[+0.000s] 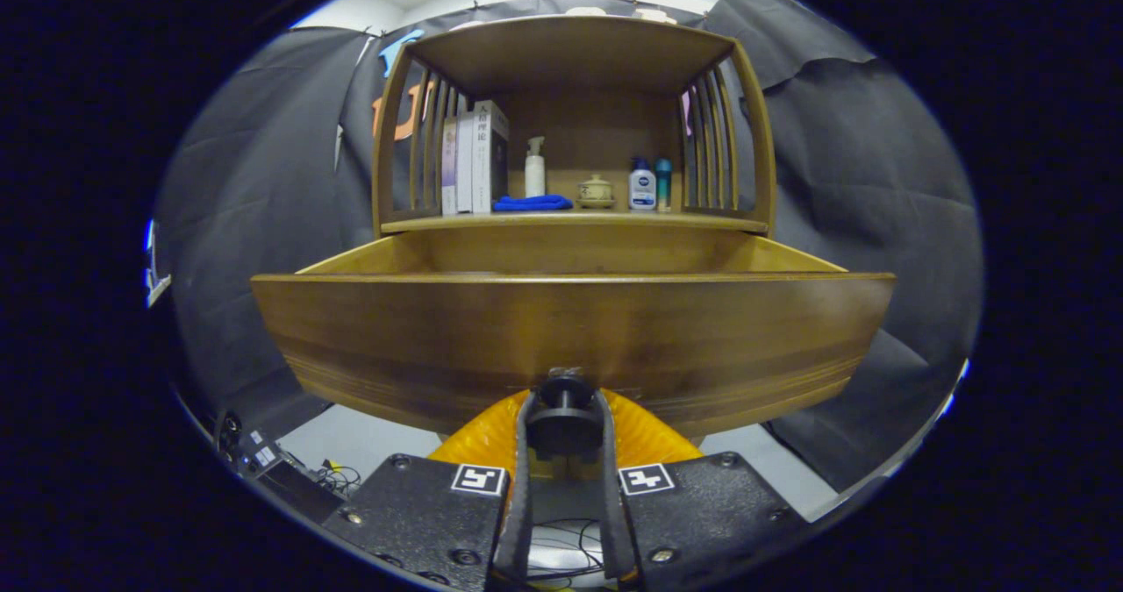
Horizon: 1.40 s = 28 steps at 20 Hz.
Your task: Pull open the drawer, take out the items inside it, and place them on the countertop above the cabinet.
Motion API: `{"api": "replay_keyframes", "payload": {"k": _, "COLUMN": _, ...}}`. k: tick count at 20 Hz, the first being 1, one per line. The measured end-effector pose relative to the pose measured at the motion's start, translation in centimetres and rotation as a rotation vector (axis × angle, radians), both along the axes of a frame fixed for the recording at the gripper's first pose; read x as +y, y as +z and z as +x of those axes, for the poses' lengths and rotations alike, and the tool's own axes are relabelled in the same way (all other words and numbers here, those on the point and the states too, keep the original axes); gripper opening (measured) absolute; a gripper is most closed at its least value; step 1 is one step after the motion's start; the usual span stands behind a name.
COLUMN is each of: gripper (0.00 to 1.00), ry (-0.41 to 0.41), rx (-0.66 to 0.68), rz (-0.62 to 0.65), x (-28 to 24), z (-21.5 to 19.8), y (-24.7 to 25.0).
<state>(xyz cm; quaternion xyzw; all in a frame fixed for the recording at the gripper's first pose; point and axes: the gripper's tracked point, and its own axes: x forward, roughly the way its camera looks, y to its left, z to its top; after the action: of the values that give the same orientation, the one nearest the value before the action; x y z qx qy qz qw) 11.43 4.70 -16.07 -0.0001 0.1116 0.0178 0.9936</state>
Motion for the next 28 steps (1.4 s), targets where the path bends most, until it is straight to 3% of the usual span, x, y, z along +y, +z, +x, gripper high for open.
{"api": "replay_keyframes", "payload": {"k": 4, "gripper": 0.34, "ry": -0.001, "rx": 0.000, "rz": -0.004, "x": -0.3, "z": -0.3, "y": -0.1}}
{"api": "replay_keyframes", "payload": {"k": 8, "gripper": 0.45, "ry": 0.016, "rx": -0.009, "rz": -0.002, "x": -0.6, "z": -1.0, "y": 0.1}}
{"api": "replay_keyframes", "payload": {"k": 13, "gripper": 1.00, "ry": -0.018, "rx": -0.053, "rz": 0.003, "x": -3.9, "z": -4.4, "y": 3.9}}
{"api": "replay_keyframes", "payload": {"k": 20, "gripper": 1.00, "ry": -0.041, "rx": -0.141, "rz": 0.025, "x": -7.1, "z": -4.7, "y": 14.4}}
{"api": "replay_keyframes", "payload": {"k": 25, "gripper": 1.00, "ry": 0.008, "rx": -0.165, "rz": 0.021, "x": -5.8, "z": -0.3, "y": 21.1}}
{"api": "replay_keyframes", "payload": {"k": 28, "gripper": 1.00, "ry": 0.064, "rx": -0.091, "rz": 0.027, "x": -4.0, "z": 3.6, "y": 22.8}}
